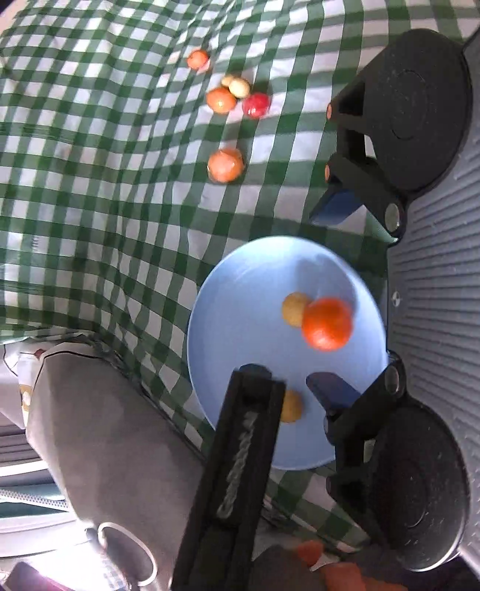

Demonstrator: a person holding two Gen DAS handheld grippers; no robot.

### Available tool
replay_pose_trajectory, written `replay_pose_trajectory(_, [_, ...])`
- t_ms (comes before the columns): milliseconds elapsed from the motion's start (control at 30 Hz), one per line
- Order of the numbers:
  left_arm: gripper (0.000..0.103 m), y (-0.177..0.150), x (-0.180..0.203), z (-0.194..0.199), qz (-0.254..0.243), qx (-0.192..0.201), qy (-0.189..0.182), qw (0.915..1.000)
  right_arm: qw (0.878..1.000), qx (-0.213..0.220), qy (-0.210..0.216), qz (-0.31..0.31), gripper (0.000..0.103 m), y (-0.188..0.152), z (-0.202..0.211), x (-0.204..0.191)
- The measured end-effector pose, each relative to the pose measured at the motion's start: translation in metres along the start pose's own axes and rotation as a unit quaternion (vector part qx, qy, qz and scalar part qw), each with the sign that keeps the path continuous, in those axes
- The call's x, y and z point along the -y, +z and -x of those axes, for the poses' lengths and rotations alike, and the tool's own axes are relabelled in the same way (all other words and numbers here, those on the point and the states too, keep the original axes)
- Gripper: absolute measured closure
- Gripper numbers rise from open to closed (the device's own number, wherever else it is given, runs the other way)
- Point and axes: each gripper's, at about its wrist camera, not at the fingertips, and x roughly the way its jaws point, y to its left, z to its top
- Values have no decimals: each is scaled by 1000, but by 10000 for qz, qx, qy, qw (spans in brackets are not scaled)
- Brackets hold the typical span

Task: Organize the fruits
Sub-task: 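Open both tools to release the fruits onto the plate, then lift both tools away from the plate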

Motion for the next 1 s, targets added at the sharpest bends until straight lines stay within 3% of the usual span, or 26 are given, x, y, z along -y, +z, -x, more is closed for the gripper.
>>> replay_pose_trajectory(200, [0,-27,1,57,162,89,215,9996,9999,34,-113,20,7,-23,59,-3])
replay_pose_trajectory(467, [0,-54,6,119,100,362,624,9973,9976,518,-184,-414,2,-35,130,-20])
replay_pose_trajectory(700, [0,-66,12,153,141,659,635,9957,9961,705,-117,-525,1,-50,162,-31])
replay_pose_trajectory(1000, [0,-74,19,172,62,759,632,9951,9940,903,-208,-590,1,-61,186,-40])
